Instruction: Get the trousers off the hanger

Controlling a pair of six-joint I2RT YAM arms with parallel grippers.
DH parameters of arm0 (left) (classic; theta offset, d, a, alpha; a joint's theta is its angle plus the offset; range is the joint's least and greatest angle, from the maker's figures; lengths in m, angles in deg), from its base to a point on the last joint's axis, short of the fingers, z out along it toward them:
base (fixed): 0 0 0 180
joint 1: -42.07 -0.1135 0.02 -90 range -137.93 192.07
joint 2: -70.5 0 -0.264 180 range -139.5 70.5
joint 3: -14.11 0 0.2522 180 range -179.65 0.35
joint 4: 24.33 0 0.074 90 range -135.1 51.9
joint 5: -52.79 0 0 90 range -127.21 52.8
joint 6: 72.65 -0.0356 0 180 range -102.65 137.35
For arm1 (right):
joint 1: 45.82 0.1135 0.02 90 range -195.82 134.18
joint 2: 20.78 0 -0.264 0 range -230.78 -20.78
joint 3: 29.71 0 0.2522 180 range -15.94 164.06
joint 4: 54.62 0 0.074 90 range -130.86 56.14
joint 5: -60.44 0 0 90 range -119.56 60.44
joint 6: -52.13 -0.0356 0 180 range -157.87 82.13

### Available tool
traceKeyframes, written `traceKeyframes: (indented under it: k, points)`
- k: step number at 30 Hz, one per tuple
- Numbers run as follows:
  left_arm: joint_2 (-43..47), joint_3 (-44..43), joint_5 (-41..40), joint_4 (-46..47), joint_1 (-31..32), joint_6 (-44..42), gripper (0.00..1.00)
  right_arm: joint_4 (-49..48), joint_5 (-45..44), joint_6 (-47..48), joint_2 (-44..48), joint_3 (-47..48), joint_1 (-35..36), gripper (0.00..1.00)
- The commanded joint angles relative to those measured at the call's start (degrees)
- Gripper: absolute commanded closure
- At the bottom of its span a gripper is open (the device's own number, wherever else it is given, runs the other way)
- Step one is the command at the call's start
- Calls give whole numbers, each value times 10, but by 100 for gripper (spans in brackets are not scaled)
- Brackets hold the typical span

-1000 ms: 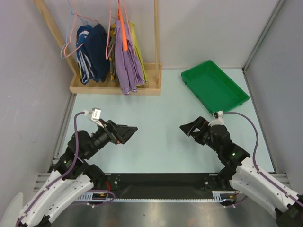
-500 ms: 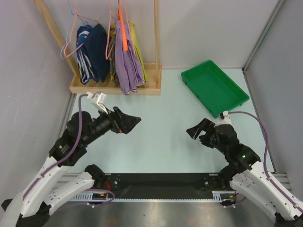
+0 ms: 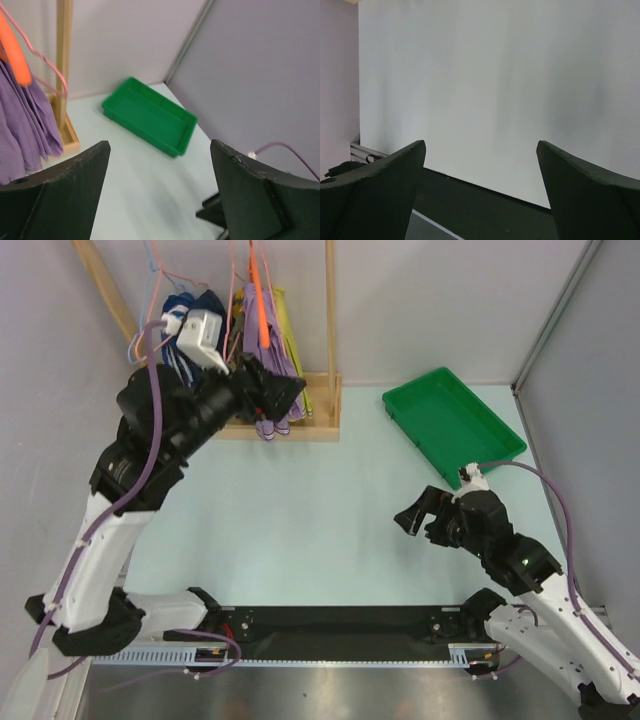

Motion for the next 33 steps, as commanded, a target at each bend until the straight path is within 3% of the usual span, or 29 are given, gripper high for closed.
traceKeyframes:
  k: [1, 6, 8, 12, 16, 22, 33]
  points:
    - [-98, -143, -26, -51, -27, -43, 15, 19, 21, 39, -18, 45, -2, 0]
    - [-224, -326, -21, -102, -90, -29, 25, 23, 44, 48, -27, 83, -2, 0]
    - [-262, -348, -19, -87, -102, -23, 30, 31, 40, 51, -29, 96, -3, 0]
    - [-283, -312, -30, 37, -105, -41, 34, 52, 32, 60, -34, 124, -2, 0]
    - [-323, -343, -58, 37, -108, -45, 36, 65, 29, 54, -25, 139, -2, 0]
    - [-330, -318, -108, 37, -111, -52, 36, 76, 27, 40, 4, 132, -2, 0]
    - [-363, -325, -132, 4, -138, -44, 20, 78, 7, 33, 15, 144, -2, 0]
